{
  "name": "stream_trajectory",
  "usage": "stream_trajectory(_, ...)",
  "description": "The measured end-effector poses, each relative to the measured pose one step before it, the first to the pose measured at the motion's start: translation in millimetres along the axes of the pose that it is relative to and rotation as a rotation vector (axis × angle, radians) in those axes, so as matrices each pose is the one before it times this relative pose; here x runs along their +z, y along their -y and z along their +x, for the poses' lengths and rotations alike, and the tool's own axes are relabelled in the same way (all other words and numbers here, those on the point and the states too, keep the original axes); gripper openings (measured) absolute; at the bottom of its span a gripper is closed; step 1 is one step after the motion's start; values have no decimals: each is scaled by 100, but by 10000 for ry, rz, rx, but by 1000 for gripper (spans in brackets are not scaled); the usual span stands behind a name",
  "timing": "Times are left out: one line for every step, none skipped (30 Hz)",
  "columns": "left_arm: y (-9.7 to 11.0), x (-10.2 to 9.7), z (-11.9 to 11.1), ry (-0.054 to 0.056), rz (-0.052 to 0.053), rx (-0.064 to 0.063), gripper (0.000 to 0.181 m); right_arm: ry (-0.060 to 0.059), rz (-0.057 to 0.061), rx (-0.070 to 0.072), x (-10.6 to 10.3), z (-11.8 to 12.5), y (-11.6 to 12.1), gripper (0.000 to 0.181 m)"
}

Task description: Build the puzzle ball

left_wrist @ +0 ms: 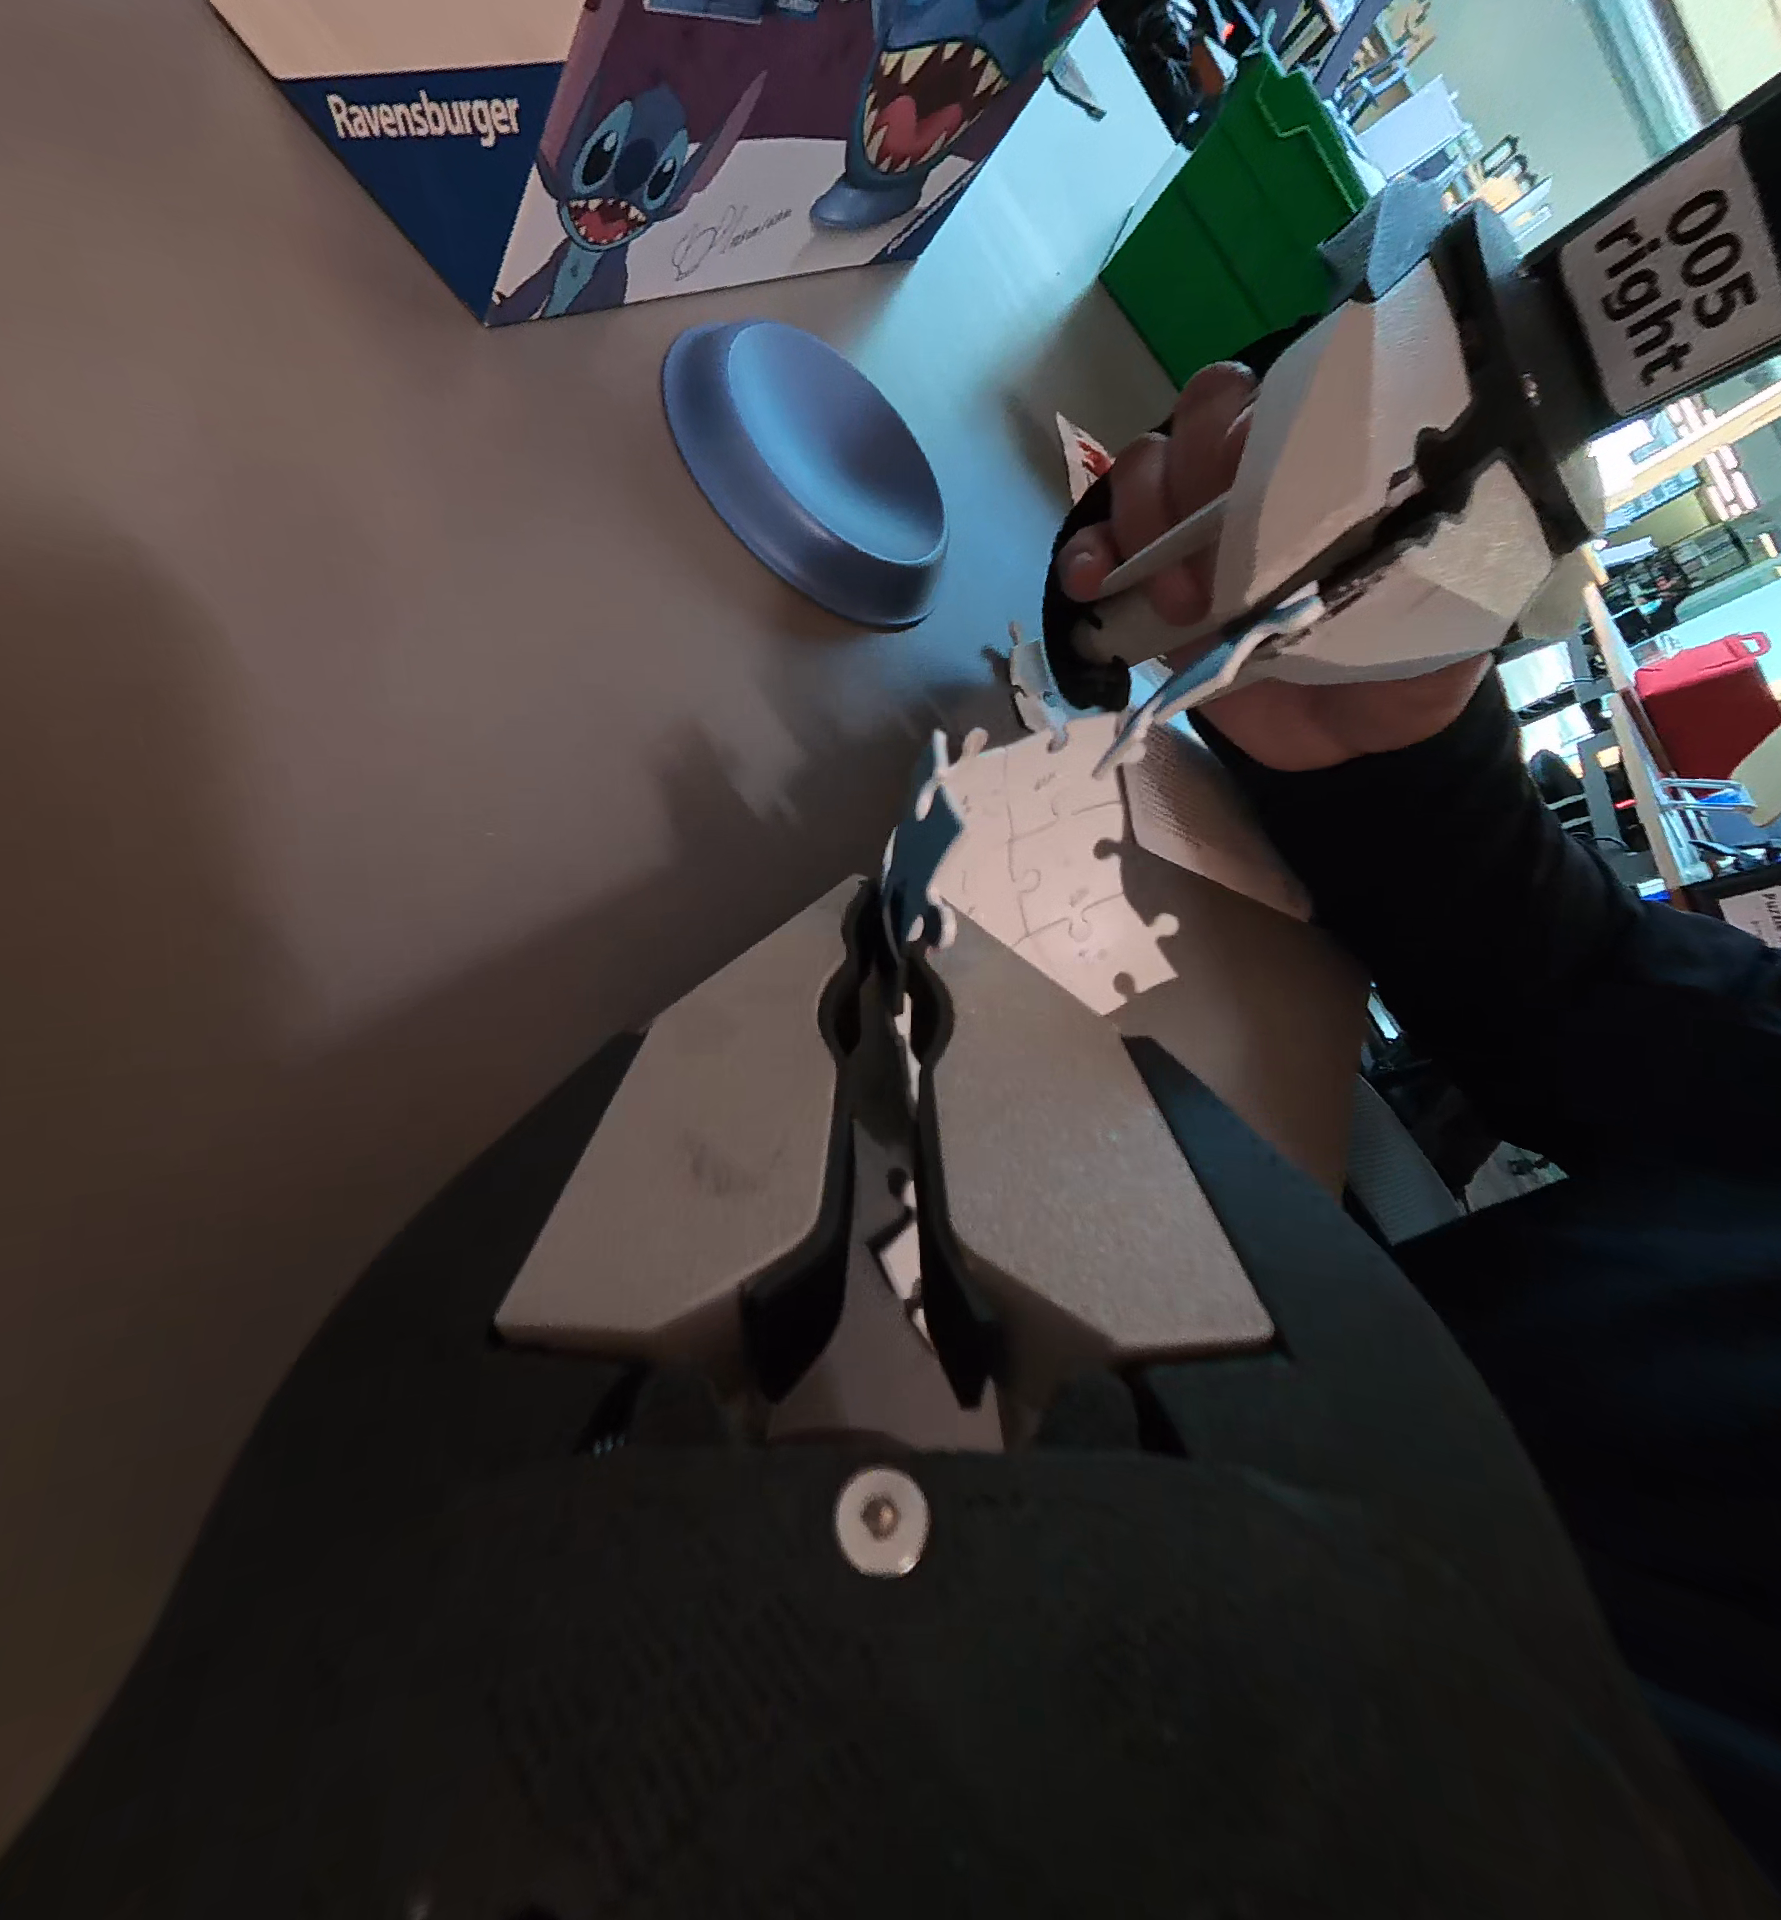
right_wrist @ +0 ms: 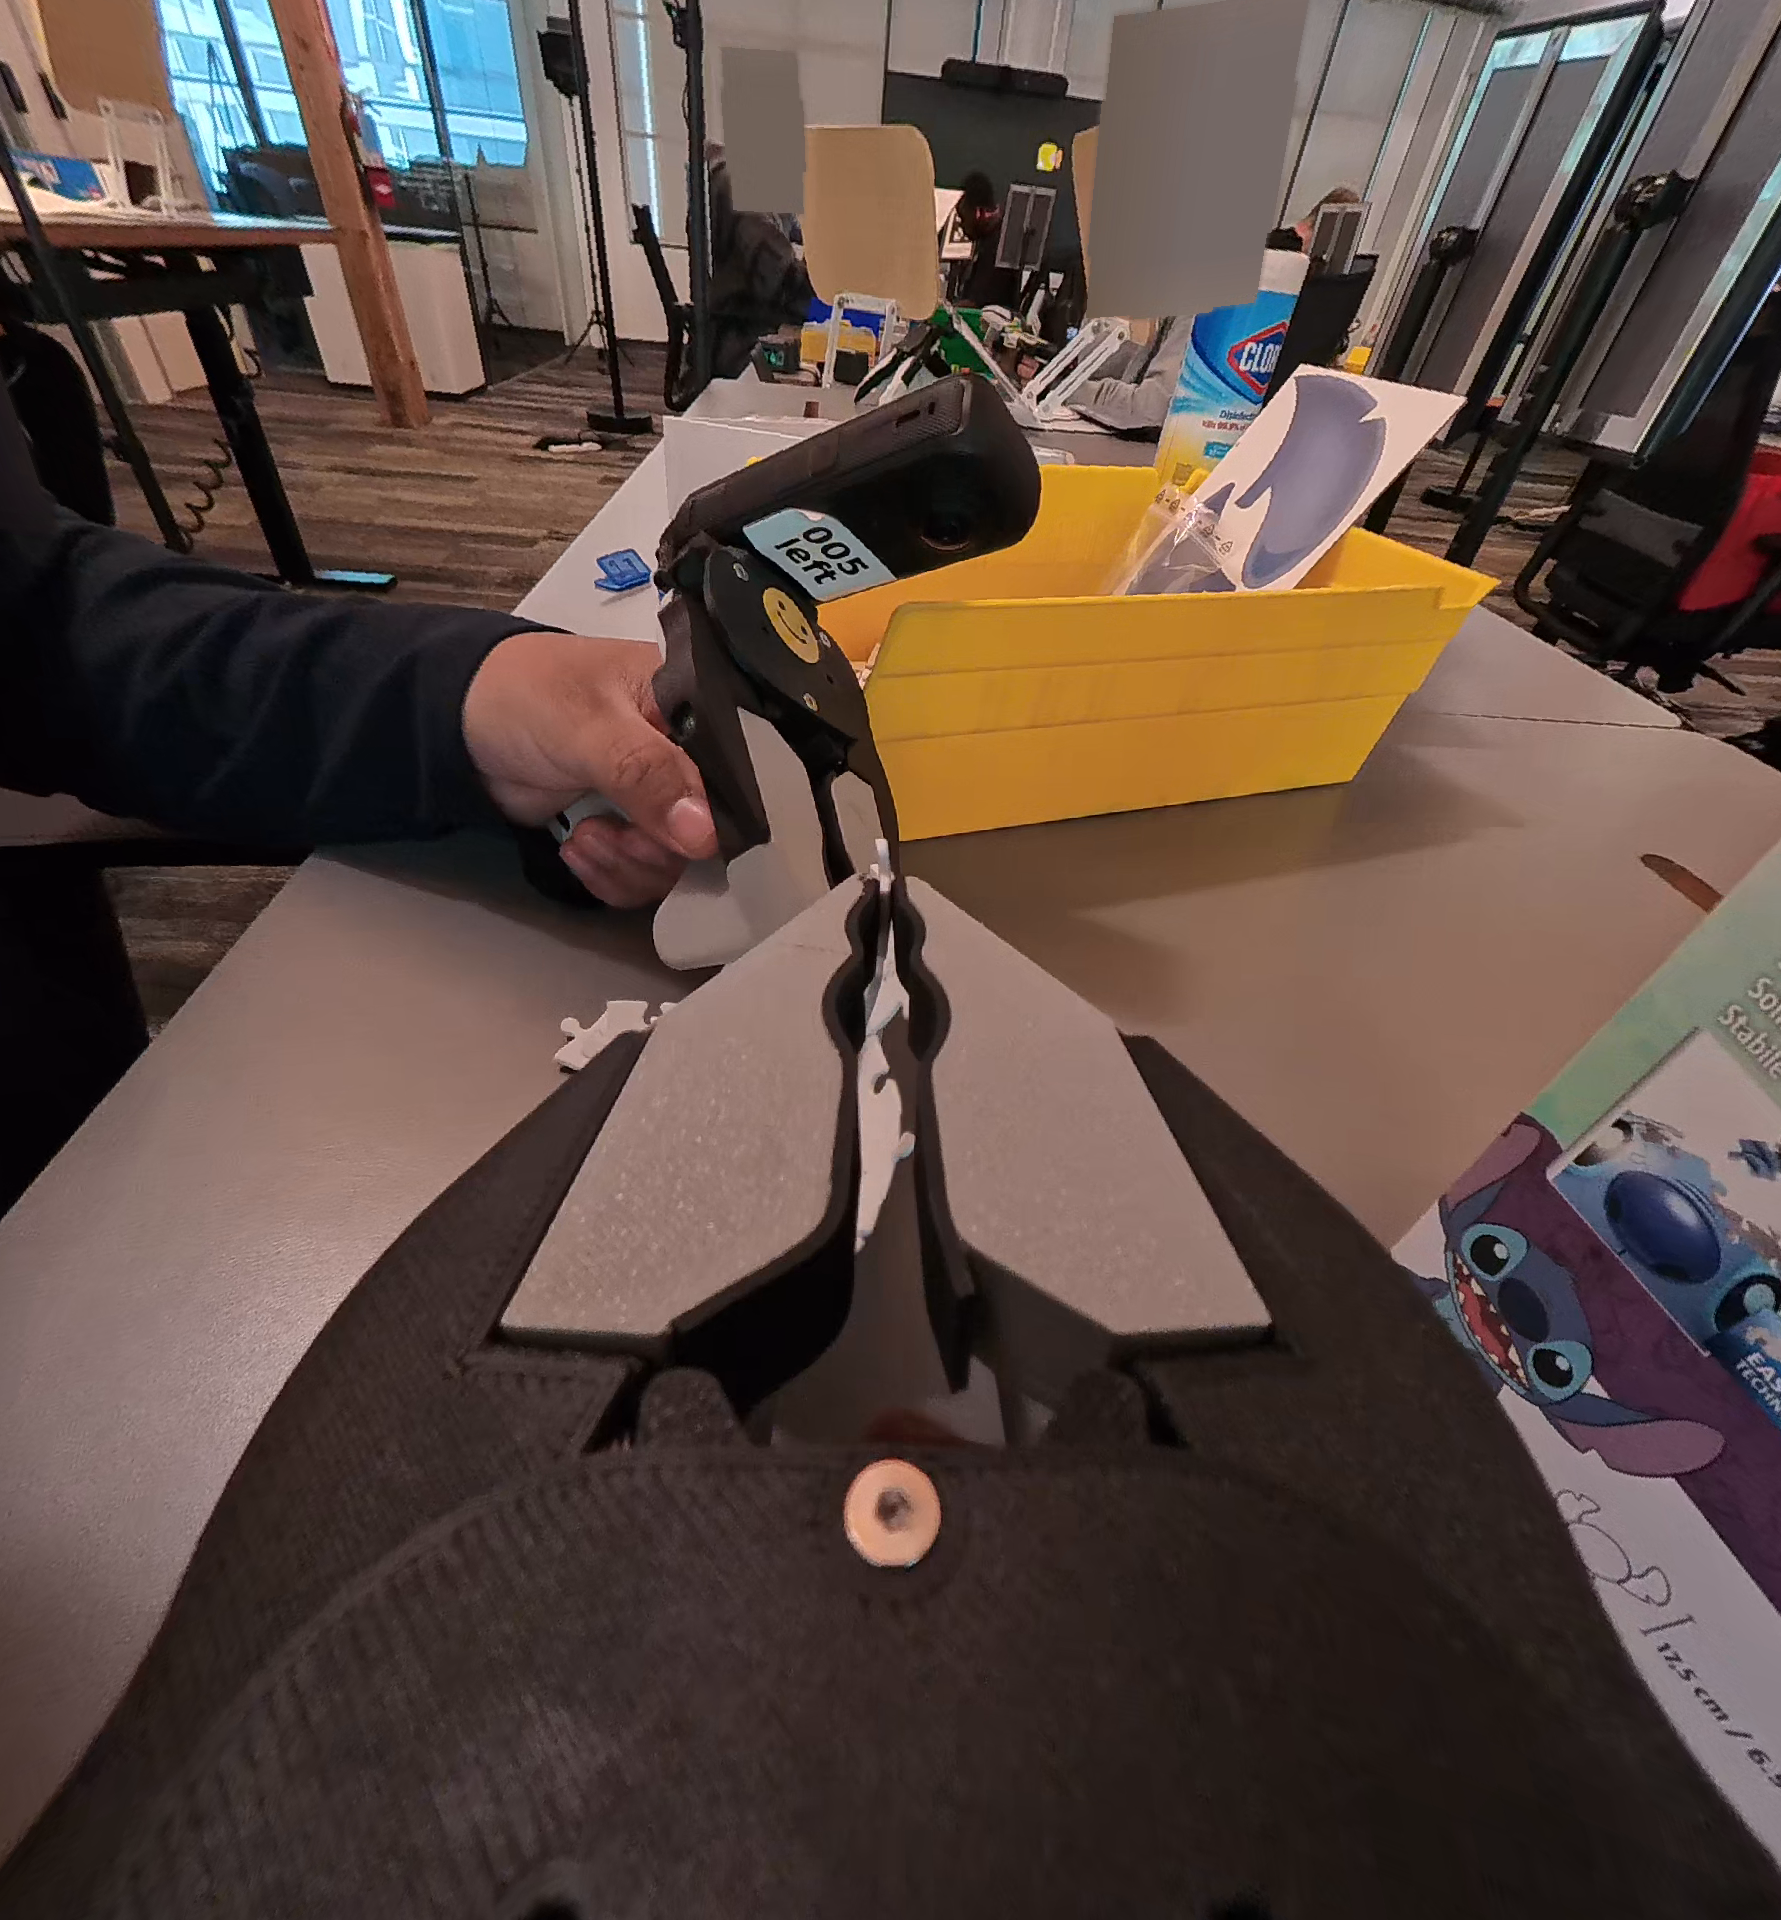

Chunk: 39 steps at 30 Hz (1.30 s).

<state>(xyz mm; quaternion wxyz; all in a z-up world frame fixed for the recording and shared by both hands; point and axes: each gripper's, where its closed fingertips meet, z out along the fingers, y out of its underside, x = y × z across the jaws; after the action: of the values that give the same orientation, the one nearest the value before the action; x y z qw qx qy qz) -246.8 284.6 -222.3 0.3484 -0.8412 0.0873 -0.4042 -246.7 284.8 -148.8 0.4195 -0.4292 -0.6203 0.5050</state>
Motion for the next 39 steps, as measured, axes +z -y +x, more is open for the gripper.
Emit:
stream_trajectory(-64,34,-111,94,-45,16,1,-29,-35,35,-60,92,-31,0)
stream_trajectory(-59,28,-85,78,-47,20,1,-73,-48,42,-83,165,-51,0)
stream_trajectory(-67,25,-124,87,-46,-2,1,-73,-54,56,-105,182,-64,0)
stream_trajectory(-23,24,-61,43,-21,-15,1,-32,-61,91,-99,120,-104,0)
stream_trajectory(-29,20,-40,23,-17,-17,1,-12,-73,125,-94,101,-131,0)
stream_trajectory(-41,24,-29,8,-32,-22,1,-19,-83,130,-55,98,-155,0)
stream_trajectory(-46,10,15,-16,-23,-13,1,-12,-88,117,-27,63,-163,0)
stream_trajectory(-14,-20,76,-43,7,9,3,0,-102,97,4,19,-172,0)
stream_trajectory(-17,-23,57,-14,2,21,5,-1,-104,71,27,16,-157,0)
stream_trajectory(5,-33,56,1,31,33,7,4,-85,54,38,-11,-130,0)
stream_trajectory(-11,-44,10,38,33,20,9,10,-74,65,34,-9,-126,0)
stream_trajectory(-2,-58,-42,81,39,12,11,16,-66,84,37,-11,-125,0)
stream_trajectory(4,-75,-91,113,52,11,14,45,-21,71,17,-55,-53,0)
stream_trajectory(34,-93,-84,135,72,40,18,63,43,44,-8,-88,53,0)
stream_trajectory(56,-135,-158,193,101,43,23,39,60,49,-21,-43,71,0)
stream_trajectory(92,-200,-150,175,135,35,26,22,40,69,-35,8,44,0)
stream_trajectory(70,-235,-73,80,133,8,28,25,40,68,-55,9,31,0)
stream_trajectory(7,-235,-39,21,101,-41,28,26,52,46,-41,-6,59,0)
stream_trajectory(-45,-228,-27,-20,67,-79,28,15,38,25,-41,-5,31,0)
stream_trajectory(-7,-250,-41,-15,99,-78,29,3,18,17,-24,14,9,0)
stream_trajectory(46,-288,-43,12,126,-35,28,11,19,25,-11,-9,13,0)
stream_trajectory(53,-297,-50,68,128,30,29,30,33,36,-4,-43,42,0)
stream_trajectory(59,-354,-174,188,132,89,30,45,53,38,-1,-79,88,0)
stream_trajectory(156,-445,-175,244,208,163,30,44,70,47,-13,-70,108,0)
stream_trajectory(227,-516,-82,235,243,221,30,40,85,61,-28,-71,147,0)
stream_trajectory(205,-509,108,160,194,235,30,58,110,76,-36,-83,170,0)
stream_trajectory(322,-435,380,16,209,219,29,71,122,89,-11,-96,182,0)
stream_trajectory(449,-305,659,-151,226,166,29,82,126,90,7,-118,172,0)
stream_trajectory(495,-158,800,-263,161,82,28,94,131,88,53,-140,185,0)
stream_trajectory(406,50,826,-298,3,74,28,95,117,82,90,-144,151,0)
stream_trajectory(384,198,692,-234,-69,132,28,99,98,68,114,-158,116,0)
stream_trajectory(420,303,610,-202,-39,187,28,88,71,45,137,-155,78,0)
stream_trajectory(338,421,525,-207,-74,173,28,64,40,14,139,-131,20,0)
stream_trajectory(227,498,383,-191,-97,104,28,39,23,-26,120,-114,10,0)
stream_trajectory(117,499,257,-154,-112,15,28,18,-7,-56,88,-87,-46,0)
stream_trajectory(6,424,155,-104,-140,4,29,-20,-40,-63,71,-16,-89,0)
stream_trajectory(-87,328,-48,36,-163,42,29,-34,-46,-49,59,25,-123,0)
stream_trajectory(-78,171,-121,100,-115,111,28,-24,-35,-18,29,39,-115,0)
stream_trajectory(-37,47,-193,126,-41,99,28,-17,-23,10,17,65,-84,0)
